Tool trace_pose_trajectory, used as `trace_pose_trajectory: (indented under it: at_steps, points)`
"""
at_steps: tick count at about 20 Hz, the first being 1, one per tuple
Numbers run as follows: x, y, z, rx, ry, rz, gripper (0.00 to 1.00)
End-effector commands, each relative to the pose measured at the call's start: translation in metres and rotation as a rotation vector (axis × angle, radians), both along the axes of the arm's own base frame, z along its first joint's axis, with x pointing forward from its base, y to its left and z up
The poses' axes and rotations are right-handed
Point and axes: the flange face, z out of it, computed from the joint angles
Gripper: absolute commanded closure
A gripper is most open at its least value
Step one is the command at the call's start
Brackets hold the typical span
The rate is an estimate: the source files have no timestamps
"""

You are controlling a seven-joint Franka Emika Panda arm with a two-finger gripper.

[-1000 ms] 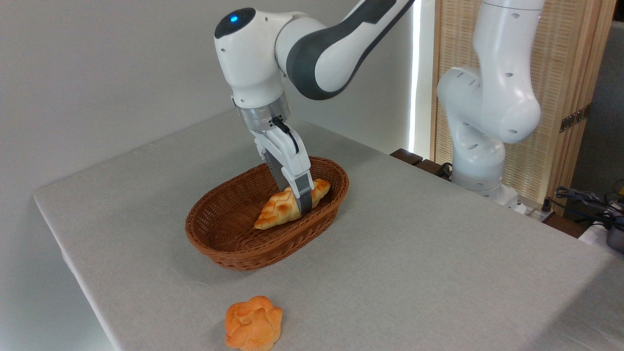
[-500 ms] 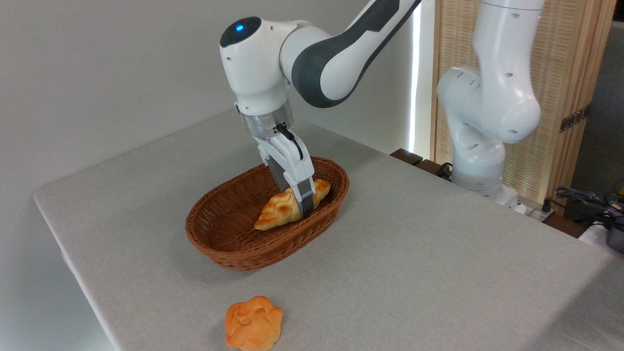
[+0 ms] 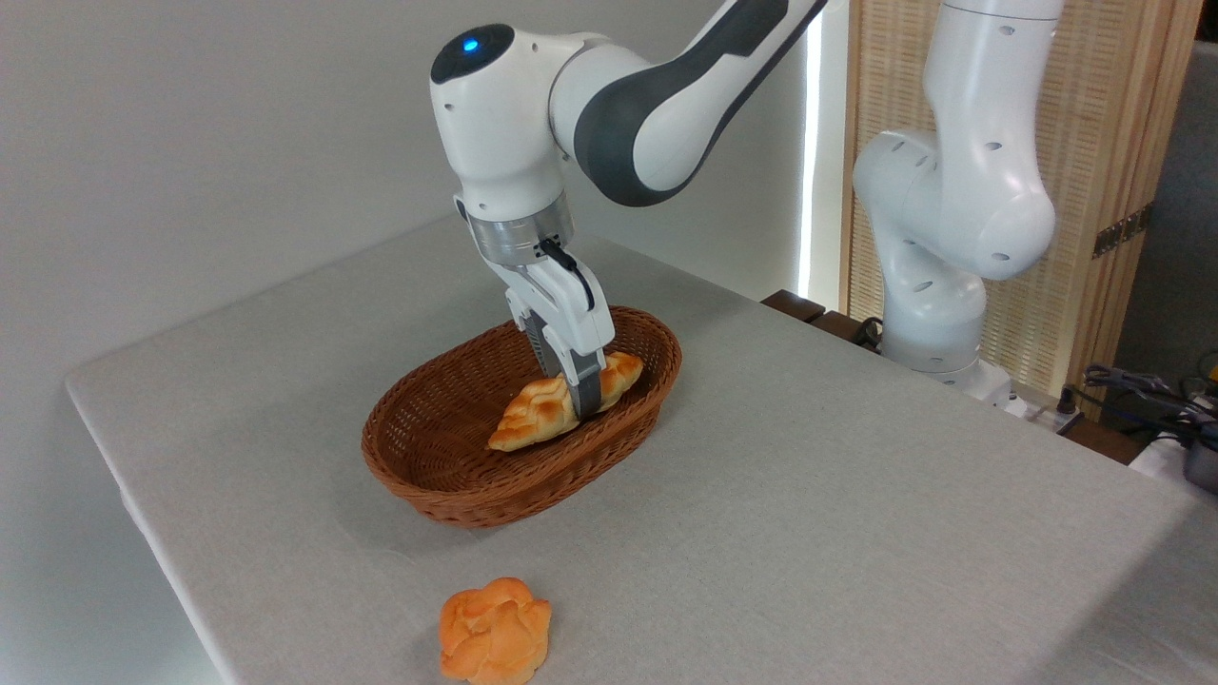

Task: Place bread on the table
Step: 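Close the gripper on the braided bread roll, then lift the bread roll out of the basket and carry it beside the basket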

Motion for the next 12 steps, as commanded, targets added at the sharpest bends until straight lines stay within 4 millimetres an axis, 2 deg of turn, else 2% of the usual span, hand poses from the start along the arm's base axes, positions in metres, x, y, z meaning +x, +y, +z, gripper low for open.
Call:
trace_pose_trajectory:
  at_steps: [1,3,7,8,10,12]
  points:
    - [0.009,0.002,0.026,-0.045,-0.043,0.047,0.67]
    - [0.017,0.004,0.042,-0.086,-0.068,0.076,0.67]
    - [0.027,0.030,0.069,-0.096,-0.066,0.101,0.63]
    - [0.028,0.039,0.077,-0.095,-0.057,0.096,0.63]
    - [0.028,0.074,0.093,-0.066,-0.048,0.057,0.63]
    - [0.021,0.100,0.092,-0.003,-0.008,-0.040,0.58]
